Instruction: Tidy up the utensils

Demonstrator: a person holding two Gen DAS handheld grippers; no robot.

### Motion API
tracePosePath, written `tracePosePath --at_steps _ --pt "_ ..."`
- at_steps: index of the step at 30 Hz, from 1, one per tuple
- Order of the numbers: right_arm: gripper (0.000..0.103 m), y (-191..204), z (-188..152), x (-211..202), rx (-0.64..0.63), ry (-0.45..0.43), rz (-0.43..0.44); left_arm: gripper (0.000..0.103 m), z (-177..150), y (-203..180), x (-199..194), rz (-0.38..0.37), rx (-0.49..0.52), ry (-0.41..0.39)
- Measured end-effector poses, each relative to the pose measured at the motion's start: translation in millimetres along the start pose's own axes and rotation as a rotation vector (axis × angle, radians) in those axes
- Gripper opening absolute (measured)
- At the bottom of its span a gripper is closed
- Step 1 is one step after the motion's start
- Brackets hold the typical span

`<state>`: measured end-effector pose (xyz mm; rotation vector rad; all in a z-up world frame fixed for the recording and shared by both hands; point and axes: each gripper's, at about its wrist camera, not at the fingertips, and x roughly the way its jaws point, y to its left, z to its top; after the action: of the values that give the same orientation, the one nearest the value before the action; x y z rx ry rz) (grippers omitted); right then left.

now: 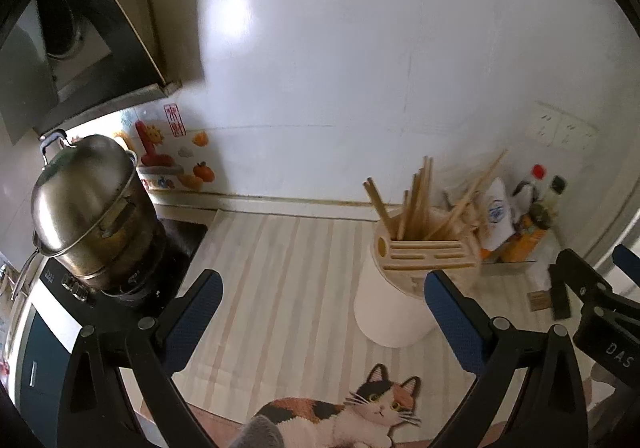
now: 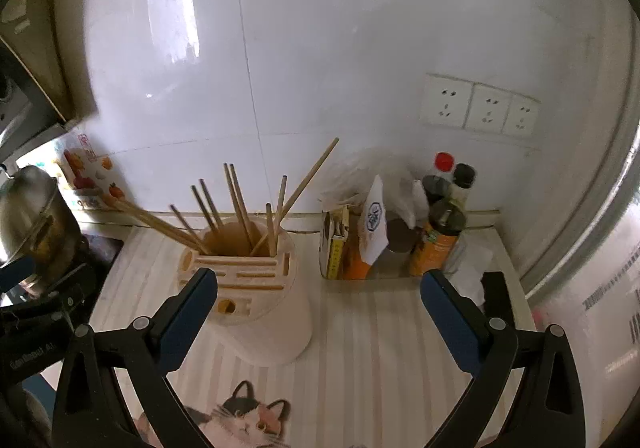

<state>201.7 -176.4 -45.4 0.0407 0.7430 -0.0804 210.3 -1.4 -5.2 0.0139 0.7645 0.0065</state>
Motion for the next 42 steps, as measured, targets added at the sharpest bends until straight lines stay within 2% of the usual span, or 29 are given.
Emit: tracePosePath --at_steps 12,22,28,42 --pt "0.103 10 -52 -136 0.049 -0.111 -0.095 0.103 -49 35 -112 -0.069 0.057 -0.084" --pt "0.103 27 -90 -228 0.062 -0.182 -0.132 0.103 -72 46 -162 -0.092 0.069 -0.111" --pt "0.103 29 -98 -248 0.061 -0.203 -0.128 0.103 -78 44 -174 -0.077 0.068 -0.12" --pt "0.103 21 -93 -246 0.037 -0.184 -0.101 0.103 -79 37 -178 -0.041 0.045 -0.12"
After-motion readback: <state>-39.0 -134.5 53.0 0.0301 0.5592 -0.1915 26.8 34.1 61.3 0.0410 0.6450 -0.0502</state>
